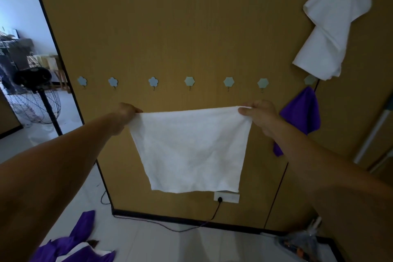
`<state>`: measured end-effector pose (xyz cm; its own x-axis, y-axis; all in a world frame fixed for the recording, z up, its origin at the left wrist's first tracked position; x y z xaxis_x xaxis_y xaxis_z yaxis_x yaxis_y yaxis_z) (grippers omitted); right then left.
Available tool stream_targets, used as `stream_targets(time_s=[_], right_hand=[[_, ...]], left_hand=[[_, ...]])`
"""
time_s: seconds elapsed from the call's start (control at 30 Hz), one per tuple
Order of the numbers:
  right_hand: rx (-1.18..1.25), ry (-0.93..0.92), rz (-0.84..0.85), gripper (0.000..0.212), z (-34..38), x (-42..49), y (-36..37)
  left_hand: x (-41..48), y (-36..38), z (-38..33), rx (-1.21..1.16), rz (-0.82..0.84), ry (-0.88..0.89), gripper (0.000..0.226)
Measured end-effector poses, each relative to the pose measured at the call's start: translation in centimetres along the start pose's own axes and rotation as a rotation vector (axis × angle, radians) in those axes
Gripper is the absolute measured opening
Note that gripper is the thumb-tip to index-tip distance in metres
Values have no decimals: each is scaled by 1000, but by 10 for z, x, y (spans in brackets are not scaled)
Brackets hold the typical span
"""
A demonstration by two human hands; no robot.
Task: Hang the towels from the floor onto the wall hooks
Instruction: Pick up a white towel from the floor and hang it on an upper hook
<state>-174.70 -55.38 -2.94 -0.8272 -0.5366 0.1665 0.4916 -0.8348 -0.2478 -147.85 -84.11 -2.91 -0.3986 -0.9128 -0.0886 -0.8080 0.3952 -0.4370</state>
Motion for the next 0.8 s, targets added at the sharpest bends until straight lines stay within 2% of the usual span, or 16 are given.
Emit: stream_targets(time_s=[0.13,0.2,0.27,0.43,0.57,0.63,0.7,0.8], right_hand=[[-126,-20,-1,26,0,6,-2],[-154,-19,-22,35,-2,8,-6],[-215,-36,-37,40,-2,8,-9],[-605,-169,-123,35,2,4,-8],[-454,-150,-169,24,5,4,-9],[-418,-141,-196,27,7,2,-9],[-464,-139,-199,31,7,0,-9],[-564,-169,-202,28,7,-4,-12]], left_hand=[[-8,-1,-9,14,120,78,19],[-10,-2,-8,57,260,131,24],[-9,1,-8,144,328,172,29],[-5,15,-15,211,211,257,38],[-3,18,-20,301,232,320,31],[-3,20,-22,421,205,377,31],[-2,21,-22,505,144,435,34],[0,21,-24,447,109,457,39]])
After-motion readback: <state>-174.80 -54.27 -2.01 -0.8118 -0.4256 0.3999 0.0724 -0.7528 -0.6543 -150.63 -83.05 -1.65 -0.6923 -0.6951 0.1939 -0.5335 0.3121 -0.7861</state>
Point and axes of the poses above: each hand's wrist, its own x-axis towards the middle knuckle, its own y-axis out of the palm, z = x × y, the point moved 3 cm from there along x, towards the middle knuckle, and after that the axes turned 2 degrees about -y, right-handed, at the moved point
